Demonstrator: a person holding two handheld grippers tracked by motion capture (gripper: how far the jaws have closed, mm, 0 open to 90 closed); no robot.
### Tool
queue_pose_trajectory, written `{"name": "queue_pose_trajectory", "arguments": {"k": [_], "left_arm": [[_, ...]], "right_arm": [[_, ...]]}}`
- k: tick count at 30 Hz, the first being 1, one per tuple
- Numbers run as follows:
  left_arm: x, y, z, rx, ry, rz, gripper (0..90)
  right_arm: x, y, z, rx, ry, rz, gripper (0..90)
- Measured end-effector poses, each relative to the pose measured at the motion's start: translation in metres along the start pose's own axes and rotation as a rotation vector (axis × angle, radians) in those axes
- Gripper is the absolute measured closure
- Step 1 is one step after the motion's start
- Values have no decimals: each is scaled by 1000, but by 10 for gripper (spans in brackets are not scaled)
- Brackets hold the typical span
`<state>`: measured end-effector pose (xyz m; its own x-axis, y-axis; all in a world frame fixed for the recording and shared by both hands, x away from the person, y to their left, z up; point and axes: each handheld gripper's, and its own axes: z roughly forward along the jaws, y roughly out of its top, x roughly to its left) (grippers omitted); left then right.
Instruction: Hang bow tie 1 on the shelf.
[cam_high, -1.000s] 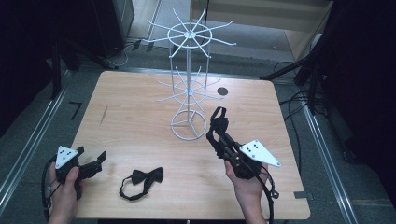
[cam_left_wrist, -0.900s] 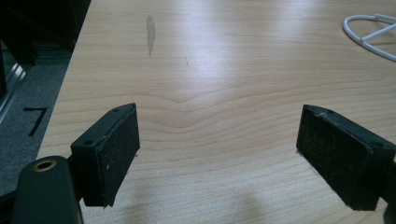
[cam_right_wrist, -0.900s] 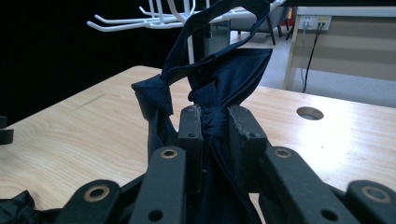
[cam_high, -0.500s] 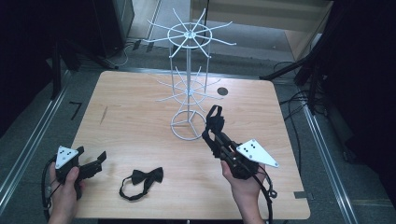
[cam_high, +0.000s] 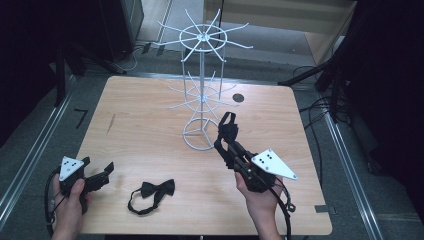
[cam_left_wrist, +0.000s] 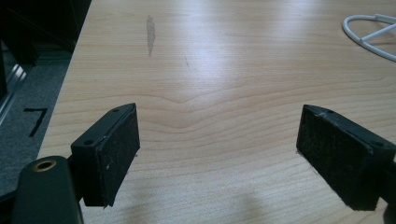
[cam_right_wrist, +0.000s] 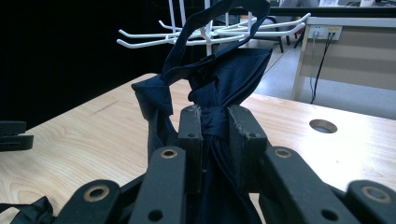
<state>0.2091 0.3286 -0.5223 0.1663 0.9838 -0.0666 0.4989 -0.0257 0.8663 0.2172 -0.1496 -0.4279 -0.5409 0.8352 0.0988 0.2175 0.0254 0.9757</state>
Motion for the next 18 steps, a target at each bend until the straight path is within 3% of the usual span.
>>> {"name": "queue_pose_trajectory", "arguments": {"k": [18], "left_arm": [[0, 0, 0, 1, 0, 0, 139]], "right_arm": [[7, 4, 2, -2, 12, -11, 768]]}}
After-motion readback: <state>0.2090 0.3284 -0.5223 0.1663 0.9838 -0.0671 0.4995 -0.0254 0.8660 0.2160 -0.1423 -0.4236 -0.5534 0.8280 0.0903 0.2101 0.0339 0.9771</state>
